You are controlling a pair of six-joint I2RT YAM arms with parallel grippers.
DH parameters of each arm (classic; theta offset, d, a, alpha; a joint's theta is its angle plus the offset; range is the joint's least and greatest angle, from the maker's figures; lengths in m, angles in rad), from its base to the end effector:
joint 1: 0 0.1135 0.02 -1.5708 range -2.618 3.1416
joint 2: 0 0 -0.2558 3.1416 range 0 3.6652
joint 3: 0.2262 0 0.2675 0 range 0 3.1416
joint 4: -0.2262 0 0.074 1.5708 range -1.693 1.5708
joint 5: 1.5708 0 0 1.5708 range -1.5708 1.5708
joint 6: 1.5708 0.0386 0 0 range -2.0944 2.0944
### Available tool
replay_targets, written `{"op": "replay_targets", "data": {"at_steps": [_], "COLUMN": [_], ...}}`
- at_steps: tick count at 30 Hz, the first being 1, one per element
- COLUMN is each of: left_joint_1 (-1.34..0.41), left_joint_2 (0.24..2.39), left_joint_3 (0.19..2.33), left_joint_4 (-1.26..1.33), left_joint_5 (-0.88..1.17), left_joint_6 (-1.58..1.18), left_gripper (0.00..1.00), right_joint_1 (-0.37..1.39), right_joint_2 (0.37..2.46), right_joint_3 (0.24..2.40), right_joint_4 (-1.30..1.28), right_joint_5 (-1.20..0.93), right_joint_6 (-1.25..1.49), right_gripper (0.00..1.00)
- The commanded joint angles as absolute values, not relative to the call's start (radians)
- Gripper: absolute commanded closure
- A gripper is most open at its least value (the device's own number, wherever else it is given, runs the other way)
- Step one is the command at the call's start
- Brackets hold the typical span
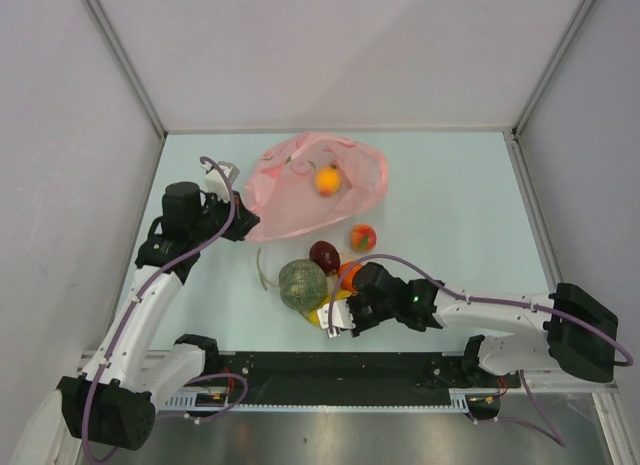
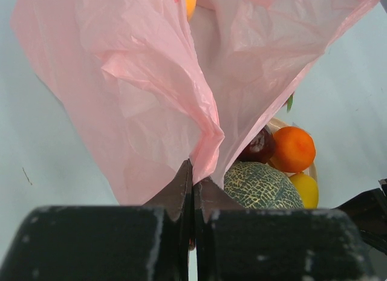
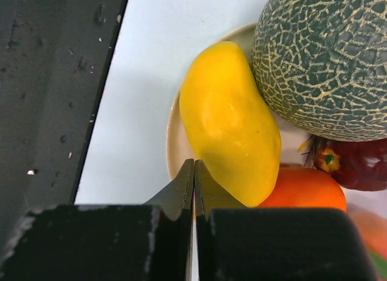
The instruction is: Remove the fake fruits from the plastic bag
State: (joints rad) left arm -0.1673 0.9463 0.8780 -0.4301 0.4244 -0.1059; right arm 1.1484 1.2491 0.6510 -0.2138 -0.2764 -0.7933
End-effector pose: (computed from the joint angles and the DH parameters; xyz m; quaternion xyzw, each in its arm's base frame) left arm 0.2246 -0.0541 0.3109 0.1333 0.8367 -0.2474 0.4701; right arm 0.0990 0.2459 0.1783 -0.7882 0.4773 0.1907 0.3385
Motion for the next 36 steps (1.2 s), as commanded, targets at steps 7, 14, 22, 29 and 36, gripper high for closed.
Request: {"op": "replay_targets", "data": {"at_steps": [7, 14, 22, 29, 36], "left_joint_1": [-0.156, -0.158, -0.158, -0.158, -0.158], "left_joint_2": [0.937, 1.02, 1.17, 1.305, 1.394], "left_joint_3": [0.914, 1.015, 1.114, 1.195, 1.273], "left_joint_4": [-0.428, -0.489, -0.502, -0.523, -0.523], "left_joint_5": [0.465, 0.449, 0.509, 0.48, 0.459], "left_joint_6": [-0.123, -0.052, 0.024, 0.09, 0.106], "left_gripper": [0.99, 0.99, 0.94, 0.94, 0.95], "right_joint_1": [1.08, 0.674, 0.342, 0.19, 0.114], "right_joint_2": [1.078, 1.153, 1.37, 1.67, 1.904], "right_joint_3": [0.934, 0.976, 0.979, 1.136, 1.227], "right_joint_4": [-0.271, -0.218, -0.198, -0.084, -0.039], "right_joint_5": [-0.175, -0.17, -0.235, -0.16, -0.087], "right_joint_6": [-0.533, -0.316, -0.202, -0.198, -0.184], "right_gripper": [1.0, 0.5, 0.01, 0.0, 0.04]}}
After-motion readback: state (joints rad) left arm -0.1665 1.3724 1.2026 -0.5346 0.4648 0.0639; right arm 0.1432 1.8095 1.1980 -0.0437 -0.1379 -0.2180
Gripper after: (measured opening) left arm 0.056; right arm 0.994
